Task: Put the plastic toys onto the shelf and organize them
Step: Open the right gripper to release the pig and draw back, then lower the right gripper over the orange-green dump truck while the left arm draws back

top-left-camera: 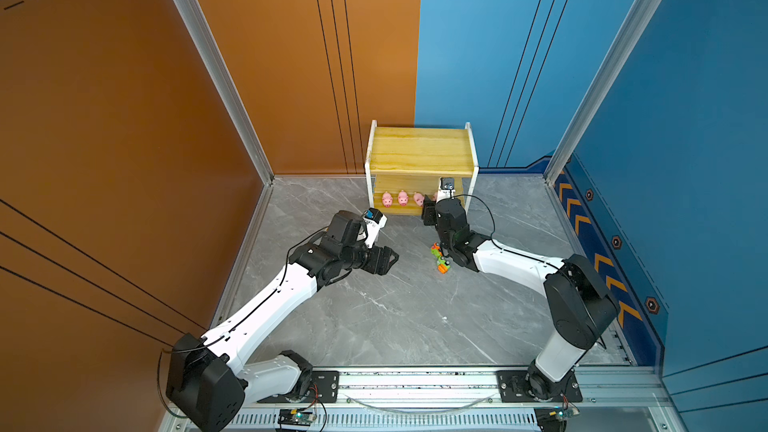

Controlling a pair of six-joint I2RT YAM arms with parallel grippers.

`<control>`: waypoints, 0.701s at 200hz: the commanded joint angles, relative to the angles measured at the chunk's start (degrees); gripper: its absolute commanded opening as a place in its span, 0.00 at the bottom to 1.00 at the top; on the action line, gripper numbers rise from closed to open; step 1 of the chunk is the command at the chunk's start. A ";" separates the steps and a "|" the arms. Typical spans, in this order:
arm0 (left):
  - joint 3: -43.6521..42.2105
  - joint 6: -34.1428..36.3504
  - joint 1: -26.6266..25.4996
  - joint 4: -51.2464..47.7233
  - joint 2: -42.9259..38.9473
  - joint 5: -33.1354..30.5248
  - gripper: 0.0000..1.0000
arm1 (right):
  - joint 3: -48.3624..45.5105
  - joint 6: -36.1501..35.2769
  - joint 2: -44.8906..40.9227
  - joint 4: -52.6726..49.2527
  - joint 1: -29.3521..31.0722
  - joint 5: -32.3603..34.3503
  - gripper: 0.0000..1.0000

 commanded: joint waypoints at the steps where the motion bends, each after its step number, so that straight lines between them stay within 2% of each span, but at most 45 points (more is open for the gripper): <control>1: -0.76 0.70 -0.44 0.36 -0.36 -0.54 0.79 | -2.17 -0.46 -3.74 -2.42 0.69 0.61 0.67; 30: -0.86 0.52 -0.35 0.28 -0.22 -0.81 0.79 | -5.31 0.11 -8.57 -6.70 1.90 0.42 0.68; 73: -1.00 -0.26 0.81 0.35 -0.14 -1.50 0.79 | -11.51 3.81 -18.24 -17.75 4.74 -3.90 0.71; 105: -1.06 -0.78 2.13 0.28 -0.17 -3.54 0.79 | -17.94 7.60 -25.24 -23.74 4.90 -6.98 0.75; 140: -1.71 -2.77 4.71 -0.25 -1.43 -7.27 0.80 | -22.25 10.70 -28.89 -27.59 3.49 -9.90 0.78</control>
